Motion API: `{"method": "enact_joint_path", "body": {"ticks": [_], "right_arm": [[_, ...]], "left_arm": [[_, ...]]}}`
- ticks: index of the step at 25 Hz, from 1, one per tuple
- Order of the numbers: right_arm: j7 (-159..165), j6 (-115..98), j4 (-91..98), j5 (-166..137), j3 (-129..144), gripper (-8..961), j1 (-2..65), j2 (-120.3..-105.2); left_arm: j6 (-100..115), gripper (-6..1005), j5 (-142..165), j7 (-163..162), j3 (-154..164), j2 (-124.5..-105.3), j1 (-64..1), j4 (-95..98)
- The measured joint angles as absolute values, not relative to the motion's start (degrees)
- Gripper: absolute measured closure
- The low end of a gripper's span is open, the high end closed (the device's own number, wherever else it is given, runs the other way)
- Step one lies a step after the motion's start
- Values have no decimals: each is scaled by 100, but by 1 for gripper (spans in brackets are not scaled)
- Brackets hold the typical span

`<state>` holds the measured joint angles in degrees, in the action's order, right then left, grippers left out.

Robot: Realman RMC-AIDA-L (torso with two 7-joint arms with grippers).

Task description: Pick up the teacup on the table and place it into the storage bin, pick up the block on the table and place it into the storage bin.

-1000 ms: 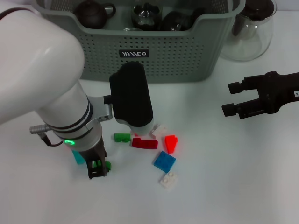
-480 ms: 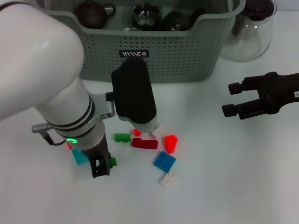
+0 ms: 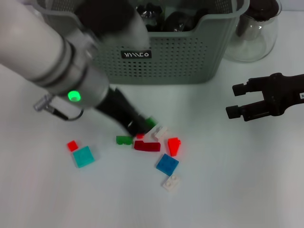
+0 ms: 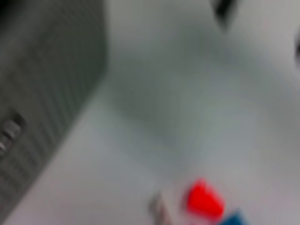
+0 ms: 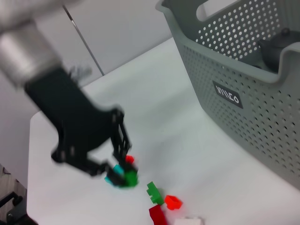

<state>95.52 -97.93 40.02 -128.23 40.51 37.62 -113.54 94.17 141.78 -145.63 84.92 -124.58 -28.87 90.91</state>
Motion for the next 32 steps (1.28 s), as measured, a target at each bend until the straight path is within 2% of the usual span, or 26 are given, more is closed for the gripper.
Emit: {"method": "enact_joint_path", "body": {"ticks": [6,12,16,17,23,28,32], "right_arm": [[9596,-9788,3999,-12823,4010,39,3762,-11331],[9620,-9753,3998,-12824,3935,39,3768,-11304],[9620,-9747,3999,-12824,3922,40,3792,-11303],[9619,-9747,3999,-12824,3912,40,3795,-11303],[9613,-9731,3999,-12824,3864,40,3819,-11302],[9611,-9674,3999,-12824,3864,40,3832,-11302],[9609,-9649,3999,-12823,3866,40,3847,-11302]], "left_arm": [[9488,837,12628,-14354,6677,-12402,-3010,9143],[8986,833,12546,-14181,5770,-12299,-3711,8835],[8181,831,12742,-14160,5798,-12059,-4303,8014],[7779,830,12970,-14170,5790,-11931,-4612,7413],[6929,827,13220,-14079,5789,-11779,-4966,6379],[6579,641,13214,-13883,5798,-11803,-5014,6128],[6904,489,13109,-13811,5766,-11839,-4878,6671]]}}
